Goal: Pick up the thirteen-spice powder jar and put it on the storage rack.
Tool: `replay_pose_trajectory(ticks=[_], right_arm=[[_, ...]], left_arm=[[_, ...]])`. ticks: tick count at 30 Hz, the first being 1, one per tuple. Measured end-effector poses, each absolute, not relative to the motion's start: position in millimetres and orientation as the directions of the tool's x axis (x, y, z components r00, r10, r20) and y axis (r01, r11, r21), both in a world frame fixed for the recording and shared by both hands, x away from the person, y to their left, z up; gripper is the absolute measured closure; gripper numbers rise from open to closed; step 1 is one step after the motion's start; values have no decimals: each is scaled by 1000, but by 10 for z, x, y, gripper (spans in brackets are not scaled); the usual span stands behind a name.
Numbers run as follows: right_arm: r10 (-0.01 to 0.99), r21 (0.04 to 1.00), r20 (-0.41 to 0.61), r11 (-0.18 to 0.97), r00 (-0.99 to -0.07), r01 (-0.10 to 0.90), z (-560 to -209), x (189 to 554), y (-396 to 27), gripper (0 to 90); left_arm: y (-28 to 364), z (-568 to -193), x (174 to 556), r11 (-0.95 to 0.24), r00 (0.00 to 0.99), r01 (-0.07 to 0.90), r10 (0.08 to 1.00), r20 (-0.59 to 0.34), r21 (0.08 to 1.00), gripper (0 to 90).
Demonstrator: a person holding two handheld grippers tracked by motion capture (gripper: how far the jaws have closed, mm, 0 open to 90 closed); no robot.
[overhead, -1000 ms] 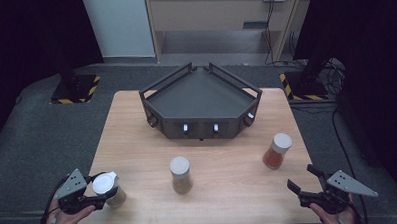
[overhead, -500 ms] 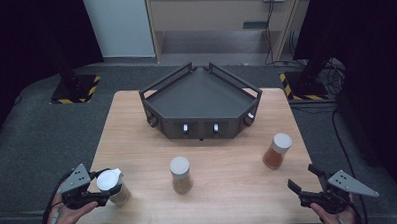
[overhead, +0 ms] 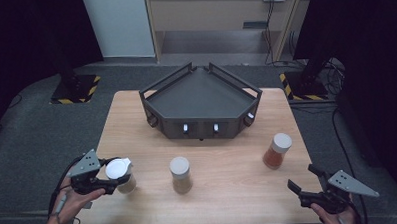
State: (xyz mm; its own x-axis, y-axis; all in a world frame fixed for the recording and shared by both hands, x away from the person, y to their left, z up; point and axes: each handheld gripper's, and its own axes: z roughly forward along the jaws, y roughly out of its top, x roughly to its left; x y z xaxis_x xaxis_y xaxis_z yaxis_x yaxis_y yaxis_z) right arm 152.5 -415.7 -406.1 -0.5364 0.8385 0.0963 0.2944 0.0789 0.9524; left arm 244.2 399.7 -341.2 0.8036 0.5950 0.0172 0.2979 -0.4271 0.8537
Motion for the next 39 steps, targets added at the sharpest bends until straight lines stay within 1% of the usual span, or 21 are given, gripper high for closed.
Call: replay_pose_trajectory(ticks=[5,12,21,35,39], right_arm=[[838,953,95,80,-538,293,-4061,1524,-4157,36],[838,951,97,81,-536,298,-4059,1530,-4155,36],[837,950,94,86,-540,299,-4057,1535,-4152,37],[834,949,100,84,-543,303,-4058,1538,-4159,37],[833,949,101,83,-544,304,-4061,1541,-4163,37]], left_arm=[[3954,-3260,2592,-435,819,287,574,18,854,301],[3918,-3159,2736,-425,827,278,563,11,861,301],[3801,-2993,3016,-427,853,257,522,5,867,301],[3428,-2732,3455,-441,883,219,468,15,870,301],[3357,-2701,3531,-439,884,216,467,16,872,301]])
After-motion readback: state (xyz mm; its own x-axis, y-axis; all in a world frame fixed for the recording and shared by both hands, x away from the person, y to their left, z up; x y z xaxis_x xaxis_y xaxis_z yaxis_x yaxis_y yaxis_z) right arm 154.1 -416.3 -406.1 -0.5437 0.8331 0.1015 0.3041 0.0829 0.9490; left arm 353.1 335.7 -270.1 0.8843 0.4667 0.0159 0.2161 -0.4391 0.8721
